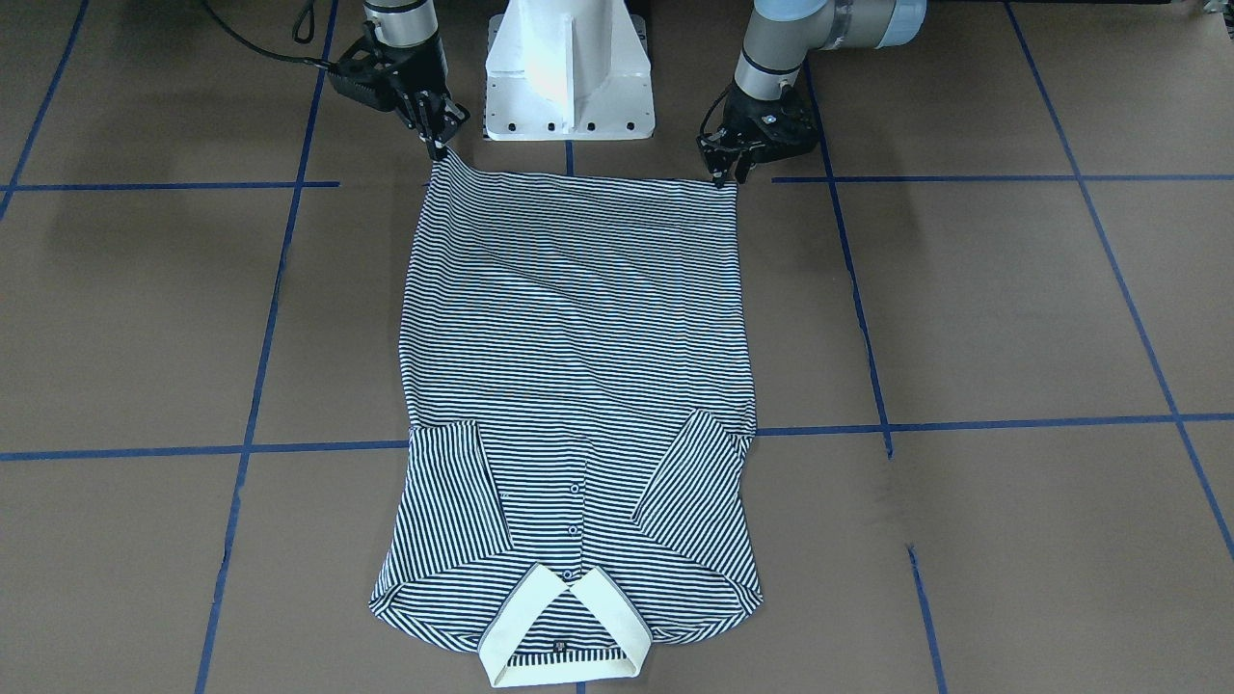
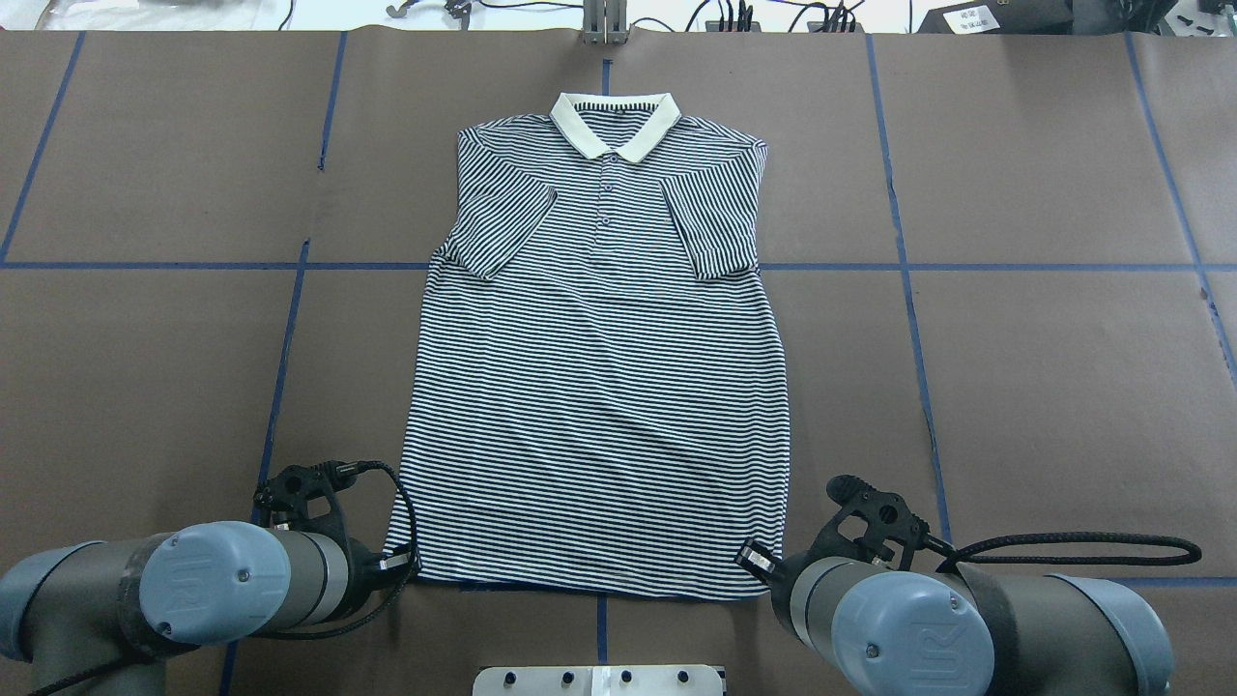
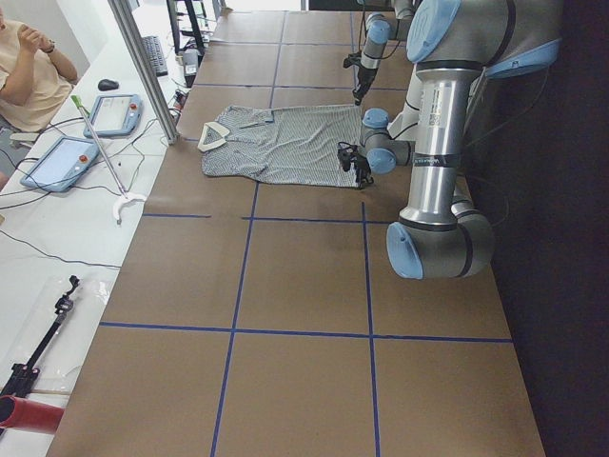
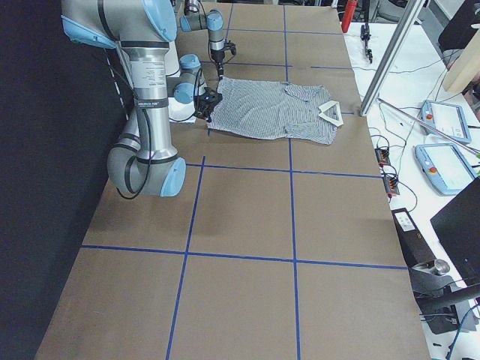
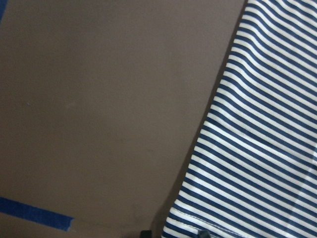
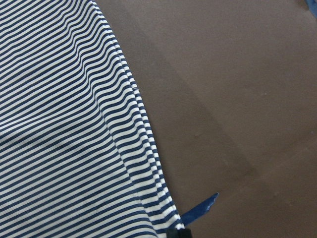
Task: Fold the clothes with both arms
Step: 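Grasp both hem corners with the left and right grippers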
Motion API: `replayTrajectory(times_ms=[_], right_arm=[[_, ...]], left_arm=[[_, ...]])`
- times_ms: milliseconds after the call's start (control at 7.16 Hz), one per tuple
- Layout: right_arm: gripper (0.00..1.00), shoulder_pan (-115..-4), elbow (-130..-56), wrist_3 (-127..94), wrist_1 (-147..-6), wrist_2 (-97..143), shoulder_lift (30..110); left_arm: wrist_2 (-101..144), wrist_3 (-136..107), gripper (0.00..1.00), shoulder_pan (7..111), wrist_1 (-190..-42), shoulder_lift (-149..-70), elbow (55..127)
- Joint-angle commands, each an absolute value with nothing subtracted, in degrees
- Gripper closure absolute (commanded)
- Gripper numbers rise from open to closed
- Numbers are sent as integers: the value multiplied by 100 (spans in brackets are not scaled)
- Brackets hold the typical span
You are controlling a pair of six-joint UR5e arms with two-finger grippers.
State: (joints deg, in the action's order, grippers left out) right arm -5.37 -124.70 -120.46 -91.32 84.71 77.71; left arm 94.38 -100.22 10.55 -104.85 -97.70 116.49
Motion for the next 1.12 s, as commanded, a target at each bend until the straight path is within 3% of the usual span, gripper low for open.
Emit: replayTrajectory(times_ms=[0, 140, 559, 698, 978], right_arm=[[100, -536, -12463, -12041, -9132, 8473, 7778], [100, -536, -12463, -12041, -9123, 8473, 7778], [100, -554, -12489, -12032, -9123, 8481, 7796], [100, -571, -12637, -12032, -9123, 8473, 7839], [100, -301, -13250, -12050, -9123, 8464, 8451]], left_arm=[[9439, -9985, 70, 1037, -10485, -9791, 11602], [9439, -9976, 100, 1055, -10485, -9791, 11619], [9475, -10045, 100, 1125, -10468, -9808, 12049], [9449, -10263, 100, 1090, -10442, -9765, 12494], [9404, -11525, 100, 16, -9305, -9904, 13355]])
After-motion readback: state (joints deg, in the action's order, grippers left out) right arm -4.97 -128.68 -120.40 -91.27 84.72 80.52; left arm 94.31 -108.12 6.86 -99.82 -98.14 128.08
